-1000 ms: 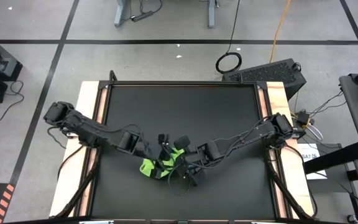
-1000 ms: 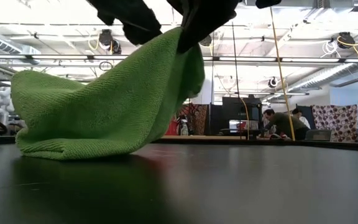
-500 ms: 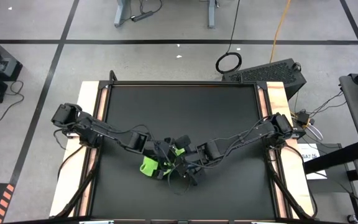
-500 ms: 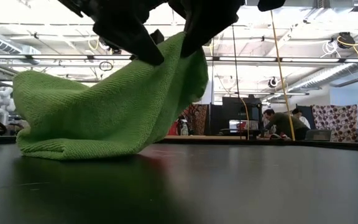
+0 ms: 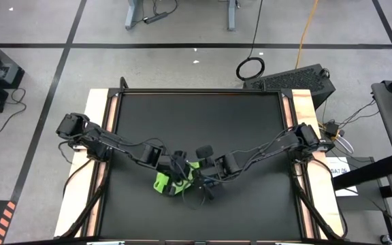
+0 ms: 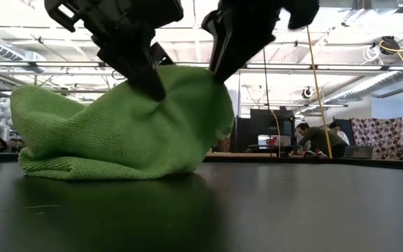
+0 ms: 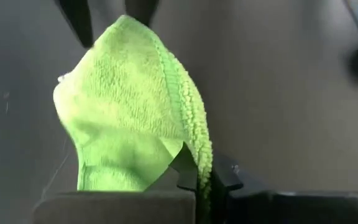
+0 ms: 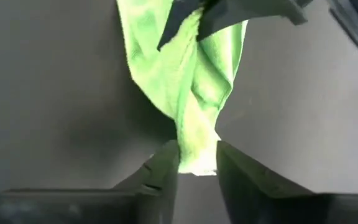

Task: Roll towel
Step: Fold the green towel on the table

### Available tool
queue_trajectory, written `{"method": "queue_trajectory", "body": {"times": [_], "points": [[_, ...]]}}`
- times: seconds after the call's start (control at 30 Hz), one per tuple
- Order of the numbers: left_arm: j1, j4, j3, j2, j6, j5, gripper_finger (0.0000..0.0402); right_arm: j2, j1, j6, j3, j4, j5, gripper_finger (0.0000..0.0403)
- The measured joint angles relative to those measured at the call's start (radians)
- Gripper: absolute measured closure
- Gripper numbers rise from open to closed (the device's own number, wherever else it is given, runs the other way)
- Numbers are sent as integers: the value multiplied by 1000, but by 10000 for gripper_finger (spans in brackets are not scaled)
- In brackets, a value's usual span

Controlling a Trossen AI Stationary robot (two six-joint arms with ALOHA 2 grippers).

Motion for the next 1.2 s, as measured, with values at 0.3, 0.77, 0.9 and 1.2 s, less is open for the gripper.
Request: {"method": "queue_trajectory", "body": {"times": [0.3, 0.77, 0.9, 1.2], "points": [[0, -36, 0, 0, -13, -16, 400, 0, 6, 76, -161, 171, 123, 262], [0, -32, 0, 0, -5, -19, 401, 0, 18, 129, -267, 306, 309, 270], [0, -33, 0, 0, -6, -19, 401, 0, 12, 135, -271, 309, 315, 298], [0, -35, 0, 0, -6, -19, 401, -1, 9, 149, -271, 235, 315, 397]]}}
